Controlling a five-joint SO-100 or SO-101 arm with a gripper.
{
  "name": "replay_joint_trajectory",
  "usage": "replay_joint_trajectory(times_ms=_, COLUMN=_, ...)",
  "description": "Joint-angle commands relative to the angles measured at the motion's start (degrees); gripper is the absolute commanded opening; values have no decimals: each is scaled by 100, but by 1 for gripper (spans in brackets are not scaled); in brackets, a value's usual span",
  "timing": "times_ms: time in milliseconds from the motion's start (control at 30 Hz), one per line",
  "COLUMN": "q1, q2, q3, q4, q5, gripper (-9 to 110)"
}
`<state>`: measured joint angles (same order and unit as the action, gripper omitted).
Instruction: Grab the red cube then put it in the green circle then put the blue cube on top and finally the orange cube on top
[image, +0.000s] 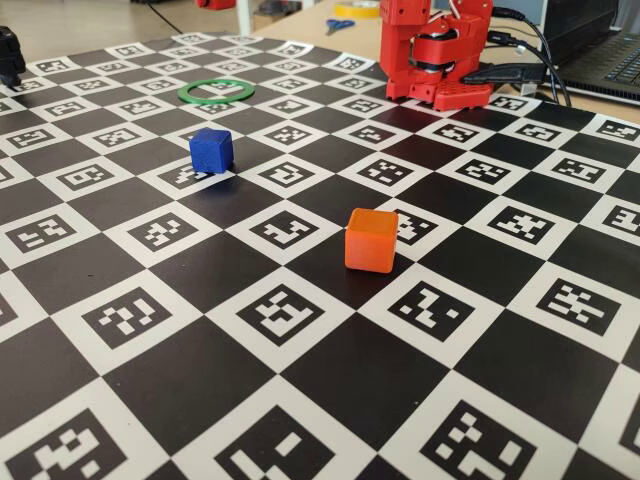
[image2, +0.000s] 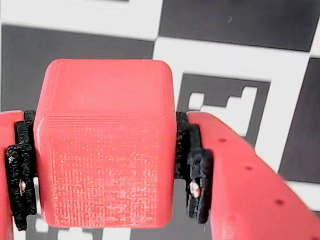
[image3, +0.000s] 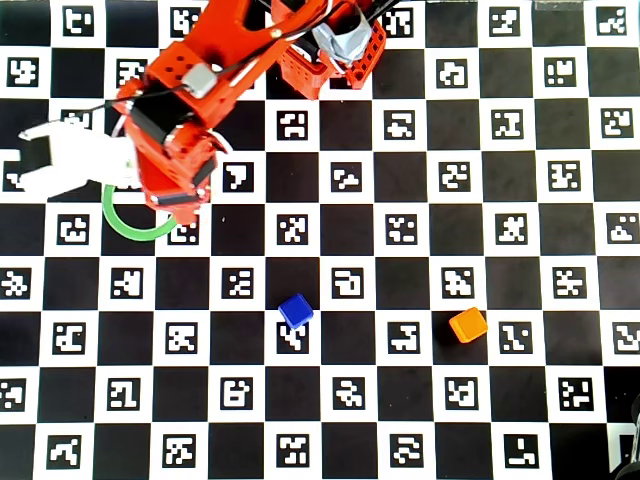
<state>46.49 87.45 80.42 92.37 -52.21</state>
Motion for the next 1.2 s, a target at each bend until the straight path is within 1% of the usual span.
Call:
replay_joint_trajectory(times_ms=0, q1=334, q2=-149, q3=-677, q4=-132, q5=-167, gripper=2)
replay_joint_trajectory(times_ms=333, q1=870, q2=-1072, q3=-870, q4=-650, q5=-457, gripper=2)
replay_joint_trajectory(times_ms=633, q1=1002, q2=-1213, q3=-193, q4=-1345, q5=-571, gripper=2)
replay_joint_trajectory(times_ms=1167, q1=993, q2=-1169, q3=853, q4=-2039, q5=-466, gripper=1)
